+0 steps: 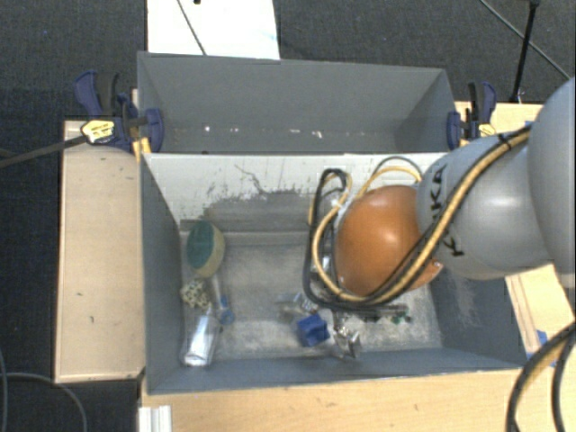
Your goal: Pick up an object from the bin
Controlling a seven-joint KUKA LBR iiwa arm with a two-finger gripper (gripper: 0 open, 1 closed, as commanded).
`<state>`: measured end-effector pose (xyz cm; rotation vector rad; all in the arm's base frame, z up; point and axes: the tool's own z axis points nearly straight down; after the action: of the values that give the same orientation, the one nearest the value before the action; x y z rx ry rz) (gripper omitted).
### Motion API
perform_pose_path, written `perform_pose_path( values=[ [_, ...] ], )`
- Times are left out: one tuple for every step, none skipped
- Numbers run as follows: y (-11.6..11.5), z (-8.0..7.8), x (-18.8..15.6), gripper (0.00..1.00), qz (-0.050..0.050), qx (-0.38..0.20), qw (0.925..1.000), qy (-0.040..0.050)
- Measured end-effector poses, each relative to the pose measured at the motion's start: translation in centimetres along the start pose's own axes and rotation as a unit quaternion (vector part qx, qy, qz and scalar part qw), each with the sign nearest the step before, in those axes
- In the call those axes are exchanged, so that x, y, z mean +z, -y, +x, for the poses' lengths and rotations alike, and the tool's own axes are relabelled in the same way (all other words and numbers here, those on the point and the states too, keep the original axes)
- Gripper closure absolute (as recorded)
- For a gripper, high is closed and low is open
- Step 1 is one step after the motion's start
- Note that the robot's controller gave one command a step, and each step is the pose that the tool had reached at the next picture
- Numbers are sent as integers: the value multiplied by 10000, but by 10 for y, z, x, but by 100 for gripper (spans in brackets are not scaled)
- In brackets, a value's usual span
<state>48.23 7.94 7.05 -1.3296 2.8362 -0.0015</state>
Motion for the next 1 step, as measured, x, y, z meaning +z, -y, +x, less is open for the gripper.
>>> perform_pose_path(
  values=[
    [6, 5, -2, 0, 9, 1008, 9949, -10]
  ],
)
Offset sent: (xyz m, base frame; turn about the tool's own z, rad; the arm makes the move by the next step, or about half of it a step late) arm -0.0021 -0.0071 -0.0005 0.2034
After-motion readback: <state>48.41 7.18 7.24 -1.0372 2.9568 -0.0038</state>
